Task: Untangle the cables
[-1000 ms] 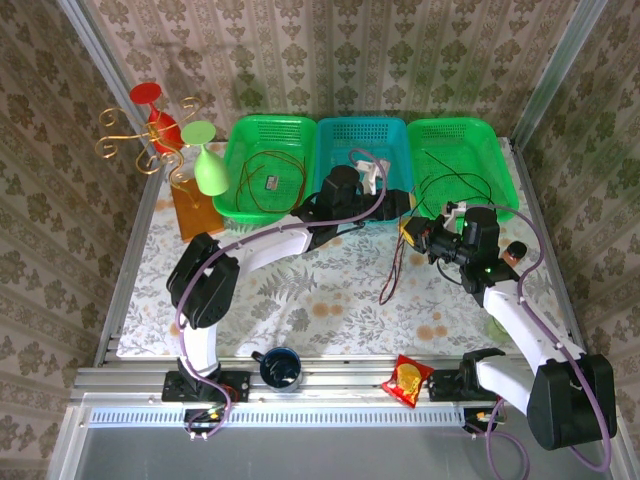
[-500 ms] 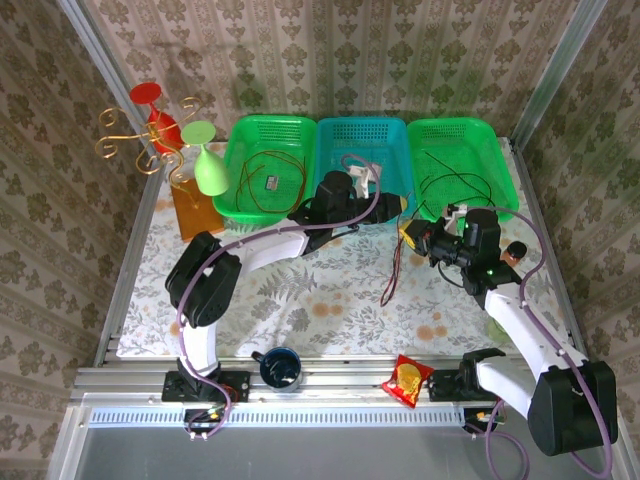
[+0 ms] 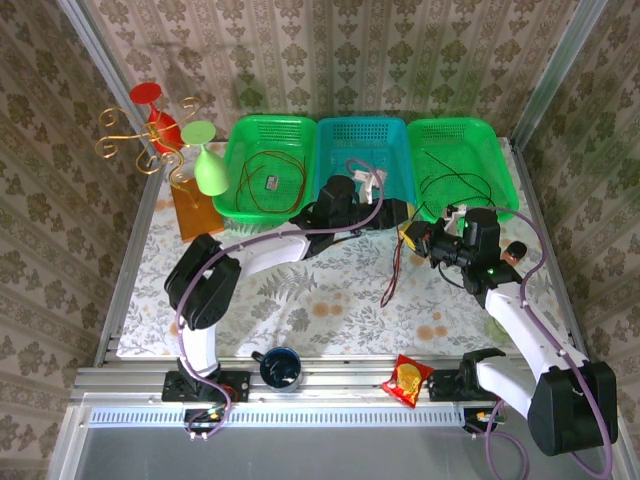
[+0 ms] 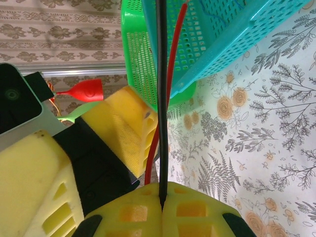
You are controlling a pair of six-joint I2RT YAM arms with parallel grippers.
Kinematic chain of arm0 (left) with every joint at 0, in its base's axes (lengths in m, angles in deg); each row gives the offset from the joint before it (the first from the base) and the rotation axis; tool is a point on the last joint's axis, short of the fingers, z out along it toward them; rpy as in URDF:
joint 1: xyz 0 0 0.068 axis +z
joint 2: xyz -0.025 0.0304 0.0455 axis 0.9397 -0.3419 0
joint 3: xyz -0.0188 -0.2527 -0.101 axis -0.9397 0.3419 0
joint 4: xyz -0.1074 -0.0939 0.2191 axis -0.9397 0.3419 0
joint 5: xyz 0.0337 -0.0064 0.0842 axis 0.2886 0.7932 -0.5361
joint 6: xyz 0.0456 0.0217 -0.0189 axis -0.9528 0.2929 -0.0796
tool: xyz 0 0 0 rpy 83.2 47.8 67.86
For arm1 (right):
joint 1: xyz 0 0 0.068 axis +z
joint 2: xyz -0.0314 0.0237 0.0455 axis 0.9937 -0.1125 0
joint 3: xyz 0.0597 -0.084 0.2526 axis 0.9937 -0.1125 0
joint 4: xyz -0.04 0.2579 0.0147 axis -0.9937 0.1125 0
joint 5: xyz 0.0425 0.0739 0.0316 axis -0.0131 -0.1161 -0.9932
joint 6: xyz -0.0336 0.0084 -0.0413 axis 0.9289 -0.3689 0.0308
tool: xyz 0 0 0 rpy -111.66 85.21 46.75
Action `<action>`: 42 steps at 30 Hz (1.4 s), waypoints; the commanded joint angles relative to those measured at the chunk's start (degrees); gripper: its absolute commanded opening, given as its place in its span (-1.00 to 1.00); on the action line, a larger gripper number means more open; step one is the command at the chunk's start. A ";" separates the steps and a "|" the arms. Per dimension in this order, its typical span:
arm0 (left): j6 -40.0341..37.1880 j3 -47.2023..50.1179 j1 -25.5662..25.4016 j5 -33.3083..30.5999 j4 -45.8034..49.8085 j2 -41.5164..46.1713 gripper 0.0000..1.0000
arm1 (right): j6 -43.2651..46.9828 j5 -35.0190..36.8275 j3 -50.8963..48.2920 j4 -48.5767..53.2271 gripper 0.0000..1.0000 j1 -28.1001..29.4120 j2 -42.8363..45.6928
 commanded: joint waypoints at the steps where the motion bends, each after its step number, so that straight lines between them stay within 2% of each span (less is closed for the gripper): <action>1: -2.59 1.30 1.68 -0.17 0.40 4.59 -0.06 | 2.02 0.32 2.12 1.86 -1.00 0.20 1.50; 6: -4.36 4.00 5.92 0.30 3.20 9.63 -0.02 | 2.07 0.06 1.77 1.91 -1.00 0.20 1.97; 11: -2.35 4.14 6.14 5.44 7.86 9.28 0.02 | 1.78 -1.18 1.34 -2.56 -1.00 0.20 1.68; 15: 2.84 6.68 4.86 7.55 1.00 7.59 0.08 | 1.64 -3.68 -0.19 -10.20 -1.00 0.25 1.86; 19: 6.53 7.62 4.82 7.79 -4.62 5.98 0.13 | 1.82 -4.78 -1.18 -13.64 -1.00 0.36 2.27; 20: 7.21 7.60 4.68 9.56 -5.91 5.67 0.13 | 1.83 -5.29 -1.30 -14.24 -1.00 0.37 2.32; 34: 11.55 6.09 3.81 9.73 -12.41 2.45 0.13 | 3.22 -7.43 -1.57 -14.83 -1.00 1.32 1.24; 36: 11.99 6.03 3.71 9.47 -13.34 2.30 0.05 | 3.23 -7.58 -1.48 -14.62 -1.00 1.30 0.84; 38: 12.09 6.04 3.63 9.15 -13.94 2.17 -0.12 | 3.63 -7.51 -1.26 -14.07 -1.00 1.34 0.71; 42: 11.40 5.95 3.72 8.58 -14.13 2.58 -0.71 | 4.57 -7.09 -0.96 -12.34 -1.00 1.34 1.13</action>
